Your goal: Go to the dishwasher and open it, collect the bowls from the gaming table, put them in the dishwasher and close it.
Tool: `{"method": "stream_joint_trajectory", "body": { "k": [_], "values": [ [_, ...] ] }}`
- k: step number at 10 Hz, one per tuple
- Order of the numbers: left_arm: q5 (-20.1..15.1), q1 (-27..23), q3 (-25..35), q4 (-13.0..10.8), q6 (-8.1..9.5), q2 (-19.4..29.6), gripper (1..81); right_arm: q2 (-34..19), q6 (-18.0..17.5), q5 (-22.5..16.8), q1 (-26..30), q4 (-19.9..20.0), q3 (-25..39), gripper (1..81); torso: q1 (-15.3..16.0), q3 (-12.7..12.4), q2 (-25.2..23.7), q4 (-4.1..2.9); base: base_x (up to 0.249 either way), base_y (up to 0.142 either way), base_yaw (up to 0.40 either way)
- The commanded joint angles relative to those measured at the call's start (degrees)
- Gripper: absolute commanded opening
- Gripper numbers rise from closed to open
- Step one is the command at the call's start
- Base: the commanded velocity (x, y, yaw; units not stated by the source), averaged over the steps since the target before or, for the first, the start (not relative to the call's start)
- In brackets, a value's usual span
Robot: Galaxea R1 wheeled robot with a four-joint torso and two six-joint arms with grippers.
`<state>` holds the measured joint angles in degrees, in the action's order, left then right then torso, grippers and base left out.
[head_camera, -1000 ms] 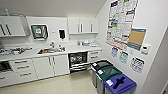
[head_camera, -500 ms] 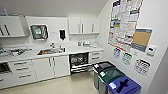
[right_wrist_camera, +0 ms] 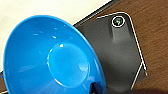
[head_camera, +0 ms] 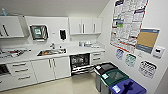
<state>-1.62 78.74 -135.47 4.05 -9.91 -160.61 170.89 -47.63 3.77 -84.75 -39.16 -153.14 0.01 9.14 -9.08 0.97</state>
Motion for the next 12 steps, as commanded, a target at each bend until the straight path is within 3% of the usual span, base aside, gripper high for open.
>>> {"method": "stream_joint_trajectory", "body": {
  "k": [1,4,12],
  "values": [
    [-2.77,-3.89,0.56,0.08,-0.29,0.9,1.0,0.44,0.52,-1.31,2.87,-1.54,0.66,1.0,0.0,0.0,0.0,0.0,0.117,0.068,0.0],
    [-2.69,-3.81,0.56,0.17,-0.37,0.91,1.0,0.44,0.52,-1.31,2.78,-1.54,0.66,1.0,0.02,0.0,0.0,0.0,0.117,0.064,0.0],
    [-2.33,-3.81,0.91,0.26,-0.28,0.64,1.0,0.27,0.43,-1.31,3.13,-1.45,0.66,1.0,0.05,0.02,0.02,0.0,0.117,0.0,0.0]
  ]
}}
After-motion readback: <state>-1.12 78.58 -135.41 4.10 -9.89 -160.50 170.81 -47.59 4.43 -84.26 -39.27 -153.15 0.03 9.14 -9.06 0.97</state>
